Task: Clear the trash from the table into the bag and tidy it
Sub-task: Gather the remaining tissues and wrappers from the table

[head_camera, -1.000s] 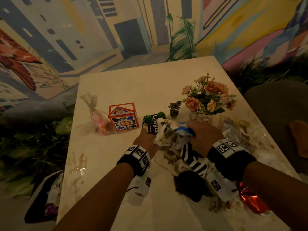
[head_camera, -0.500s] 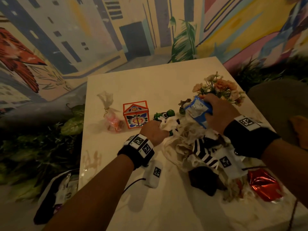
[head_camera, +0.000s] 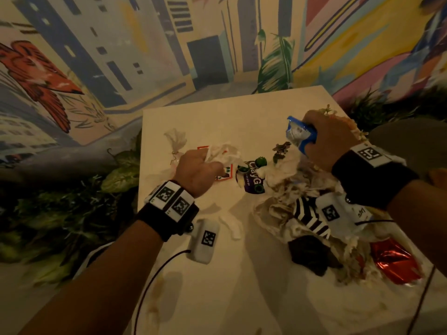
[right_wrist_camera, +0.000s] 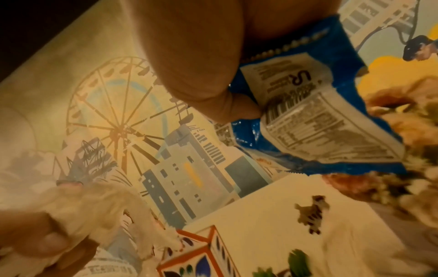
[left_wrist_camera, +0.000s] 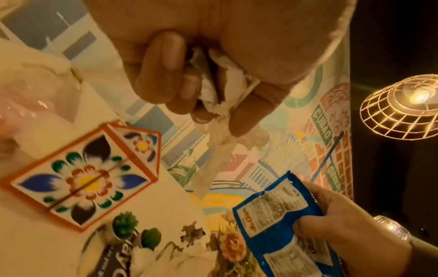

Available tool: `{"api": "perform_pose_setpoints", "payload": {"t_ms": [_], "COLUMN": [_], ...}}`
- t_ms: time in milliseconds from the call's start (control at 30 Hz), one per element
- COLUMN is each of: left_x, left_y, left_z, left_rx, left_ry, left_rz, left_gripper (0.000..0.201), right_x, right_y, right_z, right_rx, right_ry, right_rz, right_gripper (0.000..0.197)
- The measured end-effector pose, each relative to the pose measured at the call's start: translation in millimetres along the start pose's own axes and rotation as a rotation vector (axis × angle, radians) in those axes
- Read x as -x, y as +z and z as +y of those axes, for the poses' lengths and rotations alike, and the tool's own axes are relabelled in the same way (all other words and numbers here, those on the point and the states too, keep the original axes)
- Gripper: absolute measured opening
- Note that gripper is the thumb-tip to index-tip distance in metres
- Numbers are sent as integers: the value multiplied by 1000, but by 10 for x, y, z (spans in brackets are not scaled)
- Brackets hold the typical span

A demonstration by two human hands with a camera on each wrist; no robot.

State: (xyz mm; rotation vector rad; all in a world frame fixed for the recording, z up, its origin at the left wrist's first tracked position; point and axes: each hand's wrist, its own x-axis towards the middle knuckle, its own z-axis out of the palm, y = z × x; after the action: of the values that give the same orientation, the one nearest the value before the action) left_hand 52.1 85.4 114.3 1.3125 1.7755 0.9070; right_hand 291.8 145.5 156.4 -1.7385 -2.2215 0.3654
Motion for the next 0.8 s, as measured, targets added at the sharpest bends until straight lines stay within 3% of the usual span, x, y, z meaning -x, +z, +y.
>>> {"api": "perform_pose_setpoints", "payload": {"t_ms": [67,267,400,500,567,667,800], "left_x": [76,268,276,442,597,837,1045], "left_y": [-226,-814,-1189,-1437,-1583,-1806,-2058], "left_z": [-46,-401,-969,-1337,-1552,-1942,-2453], "left_rx": [34,-19,-171,-192,-248,-241,-258], "left_ry": [-23,-57,-183,-369,-432,-556,-664], "left_rz": [30,80,85,129,167,247,260], "left_gripper": [33,9,34,26,35,14,19], "right_x": [24,124,213,266,300,380,508], "right_y": [-36,16,231,524,757,1154,1637], "right_z": [-169,-685,-1157,-1543,-1797,-2185,-2711], "right_rx": [-26,-75,-120,-170,-196,-212,-246], "right_ry": [-5,8,-98,-195,-249,-335,-450], "right_rz": [21,120,34,-98,-186,-297,-406], "right_gripper": [15,21,24,26,25,24,19]}}
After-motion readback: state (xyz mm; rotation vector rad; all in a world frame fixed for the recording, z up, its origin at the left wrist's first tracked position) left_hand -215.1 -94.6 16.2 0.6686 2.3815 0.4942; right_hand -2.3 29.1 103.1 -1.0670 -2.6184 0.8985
